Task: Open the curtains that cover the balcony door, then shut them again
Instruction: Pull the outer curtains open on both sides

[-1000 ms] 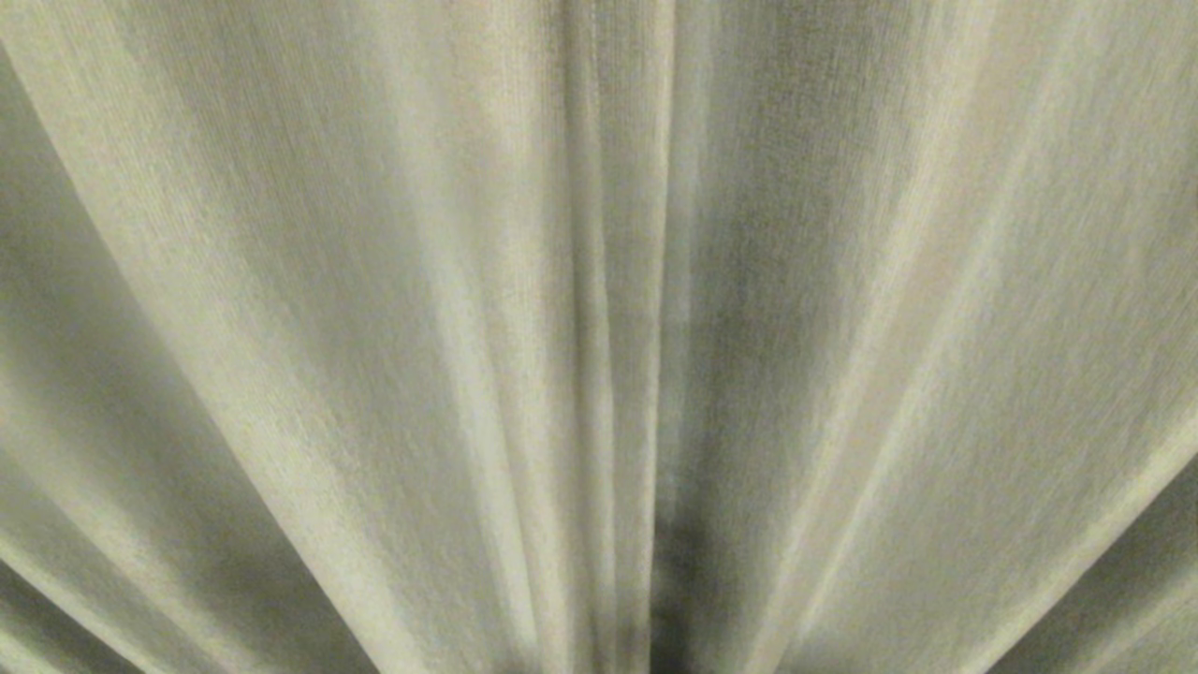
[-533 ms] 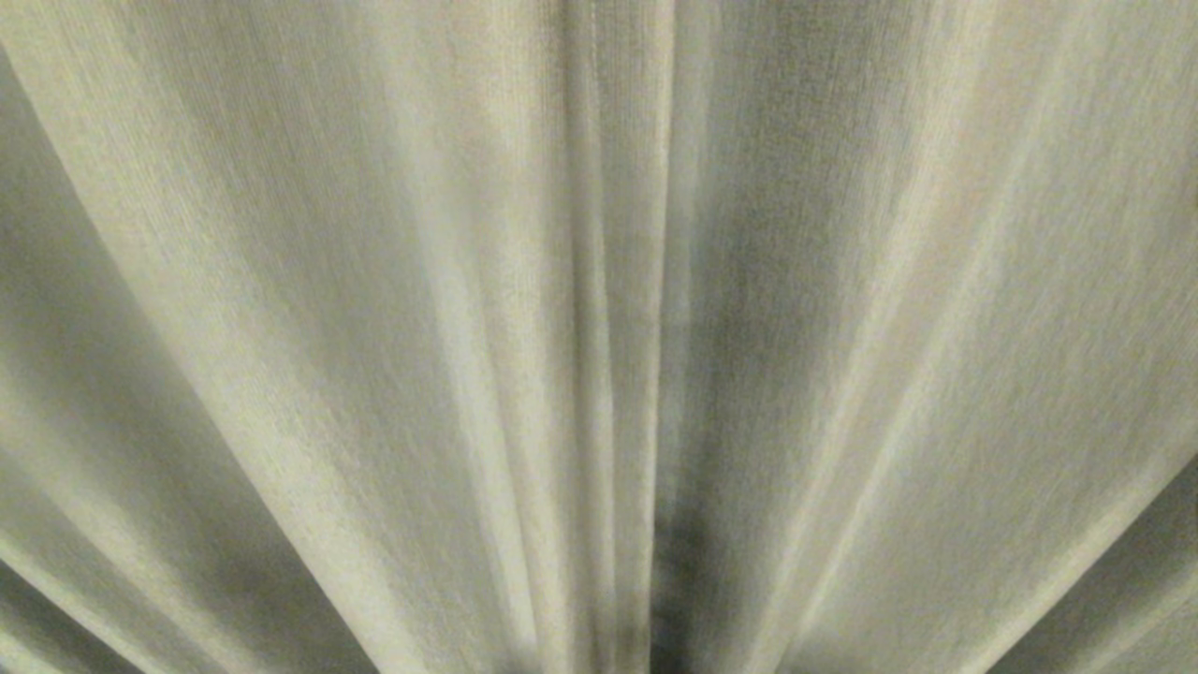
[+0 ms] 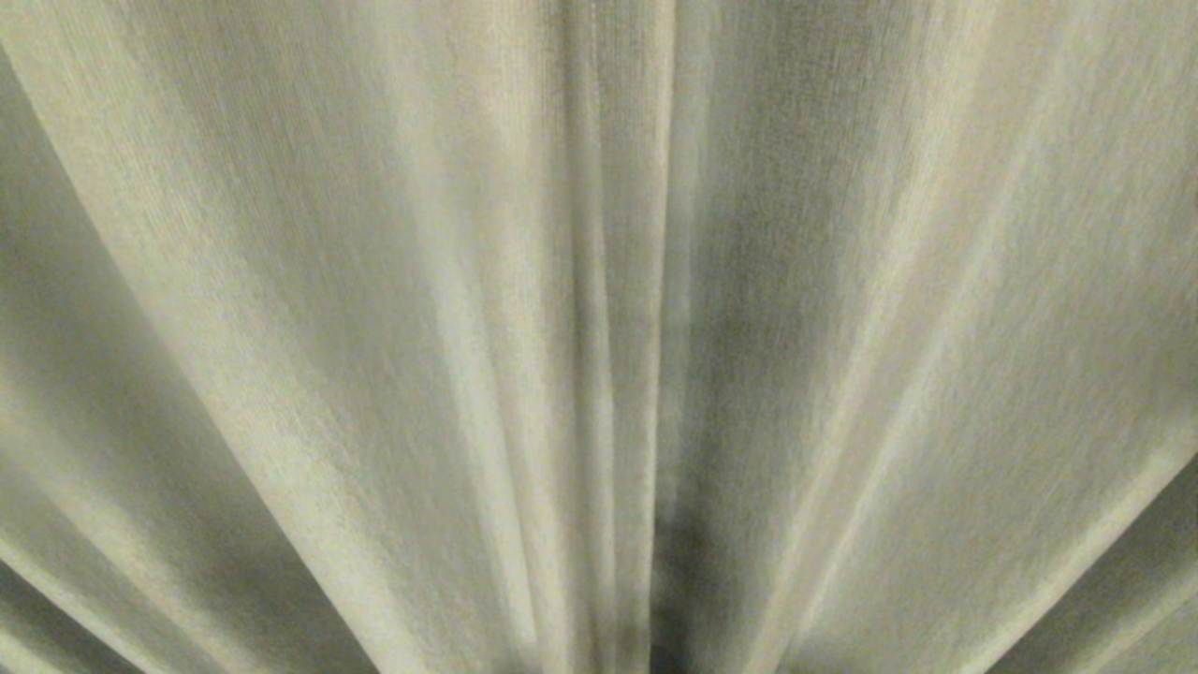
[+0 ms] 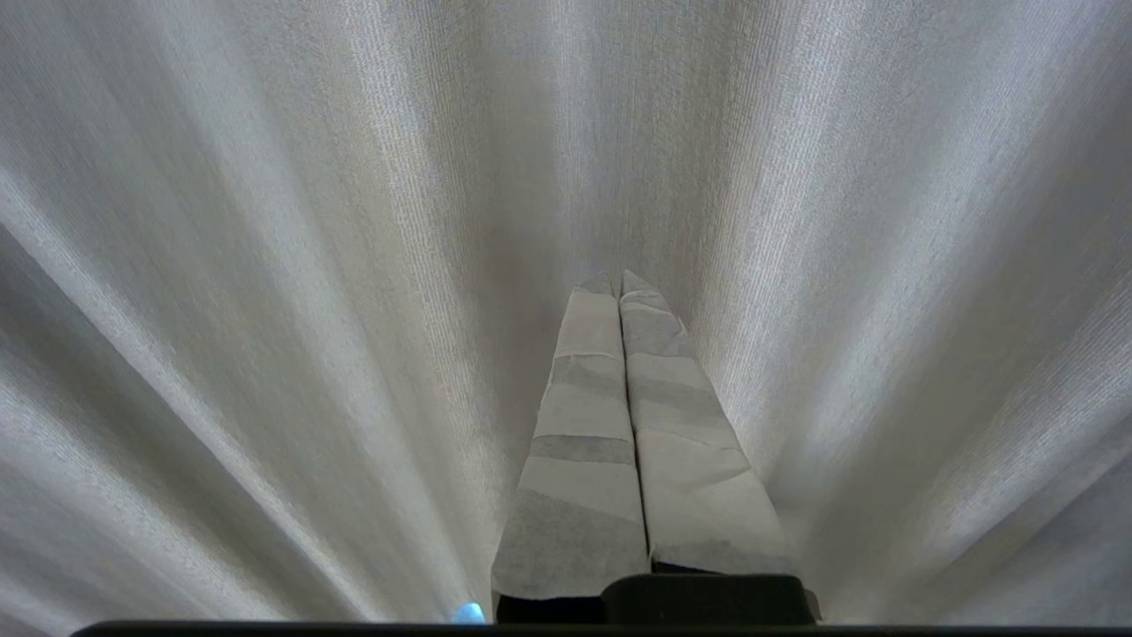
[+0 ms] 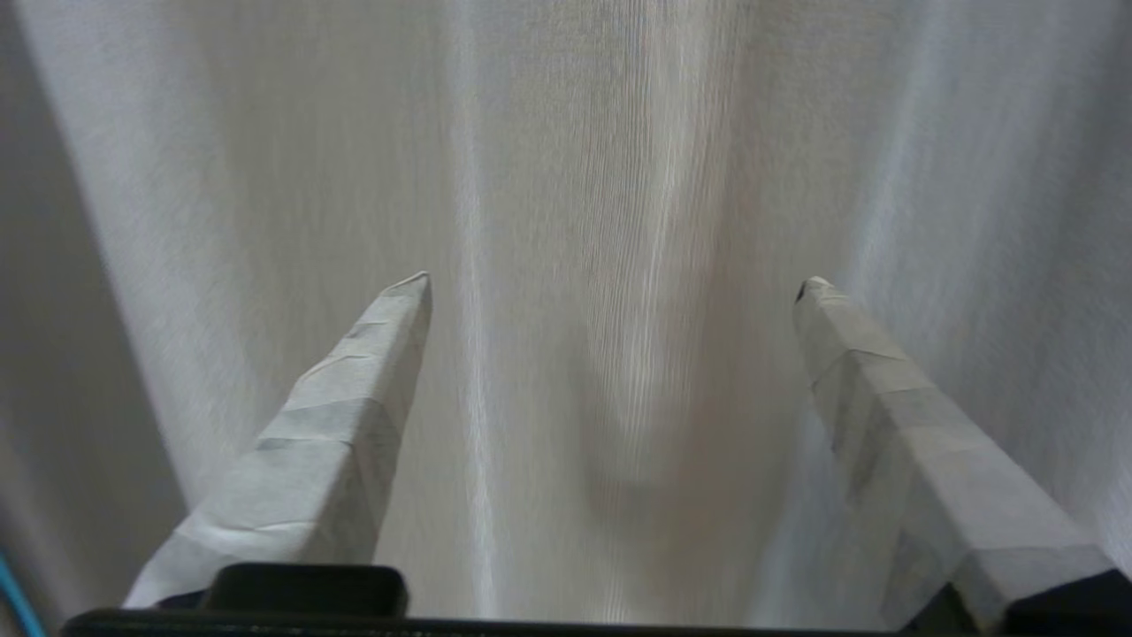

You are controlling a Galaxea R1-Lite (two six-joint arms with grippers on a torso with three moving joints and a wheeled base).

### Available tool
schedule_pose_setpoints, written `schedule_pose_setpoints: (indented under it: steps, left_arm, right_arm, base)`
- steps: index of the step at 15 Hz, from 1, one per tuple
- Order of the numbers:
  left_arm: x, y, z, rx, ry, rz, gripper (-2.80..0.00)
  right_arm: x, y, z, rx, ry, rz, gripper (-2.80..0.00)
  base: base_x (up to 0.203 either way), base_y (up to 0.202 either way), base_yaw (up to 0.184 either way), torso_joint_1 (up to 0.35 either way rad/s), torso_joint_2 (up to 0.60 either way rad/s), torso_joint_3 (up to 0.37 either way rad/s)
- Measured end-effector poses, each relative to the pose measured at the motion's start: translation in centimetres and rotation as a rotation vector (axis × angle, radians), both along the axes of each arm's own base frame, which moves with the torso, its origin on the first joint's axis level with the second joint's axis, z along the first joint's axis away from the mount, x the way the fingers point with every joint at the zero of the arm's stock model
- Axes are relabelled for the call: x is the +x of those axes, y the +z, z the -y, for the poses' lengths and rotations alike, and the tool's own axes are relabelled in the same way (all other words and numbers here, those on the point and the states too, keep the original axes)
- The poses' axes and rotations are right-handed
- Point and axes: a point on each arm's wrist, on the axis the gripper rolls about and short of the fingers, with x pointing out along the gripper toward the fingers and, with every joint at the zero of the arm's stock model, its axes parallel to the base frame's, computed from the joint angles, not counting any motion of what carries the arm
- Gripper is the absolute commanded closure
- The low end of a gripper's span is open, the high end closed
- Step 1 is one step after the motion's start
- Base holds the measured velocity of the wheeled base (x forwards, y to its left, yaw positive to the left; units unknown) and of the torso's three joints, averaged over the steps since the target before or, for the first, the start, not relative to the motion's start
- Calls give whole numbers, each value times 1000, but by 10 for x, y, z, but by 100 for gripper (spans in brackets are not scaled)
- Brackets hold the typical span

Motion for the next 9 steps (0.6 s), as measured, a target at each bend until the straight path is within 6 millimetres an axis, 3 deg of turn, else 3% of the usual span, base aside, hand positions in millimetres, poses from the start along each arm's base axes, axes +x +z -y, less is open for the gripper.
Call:
schedule_pose_setpoints:
  steps: [9]
  left_arm:
    - [0, 0, 0, -1, 0, 0, 0]
  right_arm:
    - [63, 46, -3, 0, -6, 24, -280]
  base:
    - [0, 0, 0, 0, 0, 0]
